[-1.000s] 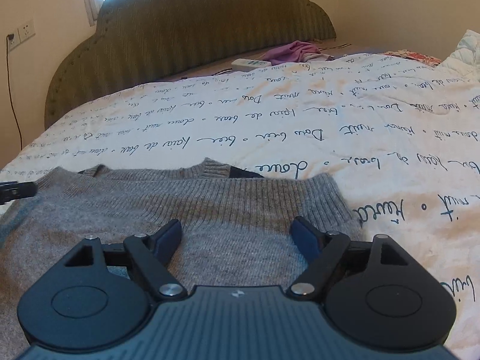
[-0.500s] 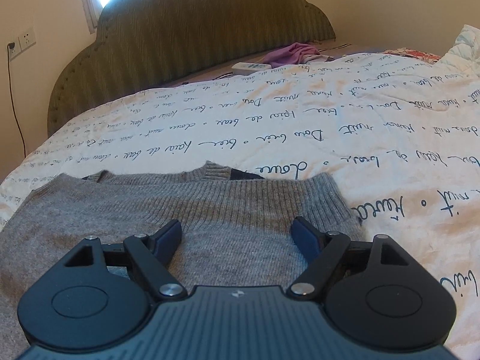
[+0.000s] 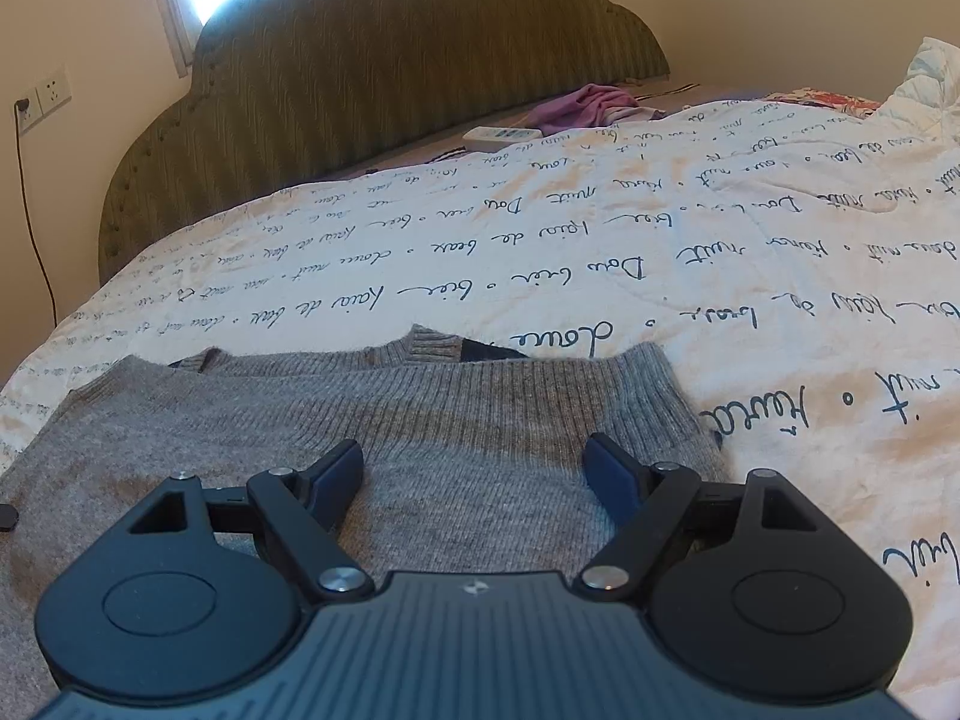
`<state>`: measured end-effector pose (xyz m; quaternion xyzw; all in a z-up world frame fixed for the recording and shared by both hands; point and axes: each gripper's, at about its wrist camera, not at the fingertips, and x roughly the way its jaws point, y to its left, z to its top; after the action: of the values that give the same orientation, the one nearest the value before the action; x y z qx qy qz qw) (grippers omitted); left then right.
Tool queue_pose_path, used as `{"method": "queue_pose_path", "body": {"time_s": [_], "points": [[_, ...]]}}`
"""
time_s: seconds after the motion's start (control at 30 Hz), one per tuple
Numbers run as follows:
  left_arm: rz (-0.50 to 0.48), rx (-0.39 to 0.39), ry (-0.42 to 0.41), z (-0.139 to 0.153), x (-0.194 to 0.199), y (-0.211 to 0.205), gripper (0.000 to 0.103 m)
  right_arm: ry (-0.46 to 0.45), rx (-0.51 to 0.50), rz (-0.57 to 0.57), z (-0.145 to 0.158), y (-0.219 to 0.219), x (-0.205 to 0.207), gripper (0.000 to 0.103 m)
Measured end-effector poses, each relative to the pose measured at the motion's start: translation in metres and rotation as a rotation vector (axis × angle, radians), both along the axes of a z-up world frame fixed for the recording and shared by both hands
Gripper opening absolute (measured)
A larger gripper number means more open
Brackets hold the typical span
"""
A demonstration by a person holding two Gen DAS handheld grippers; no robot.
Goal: Fold small clothes
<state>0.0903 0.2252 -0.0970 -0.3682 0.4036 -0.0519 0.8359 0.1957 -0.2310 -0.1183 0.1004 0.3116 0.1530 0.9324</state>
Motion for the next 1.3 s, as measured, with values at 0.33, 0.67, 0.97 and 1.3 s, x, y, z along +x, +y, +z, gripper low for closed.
{"method": "queue_pose_path", "body": {"time_s": [0.33, 0.67, 0.97, 1.3], "points": [[-0.223, 0.44, -0.213, 0.073, -0.024, -0.12, 0.01, 0.168, 0.268, 0.158, 0.071, 0.036, 0.013, 0.083], [-0.414, 0.709, -0.27, 0.031, -0.044, -0.209, 0.01, 0.469, 0.121, 0.491, 0.06, 0.164, 0.041, 0.083], [-0.43, 0.756, -0.272, 0.024, -0.042, -0.221, 0.011, 0.206, -0.371, 0.57, 0.071, 0.22, 0.007, 0.07], [-0.448, 0.772, -0.264, 0.023, -0.041, -0.221, 0.013, 0.028, -0.464, 0.485, 0.081, 0.191, -0.009, 0.07]]}}
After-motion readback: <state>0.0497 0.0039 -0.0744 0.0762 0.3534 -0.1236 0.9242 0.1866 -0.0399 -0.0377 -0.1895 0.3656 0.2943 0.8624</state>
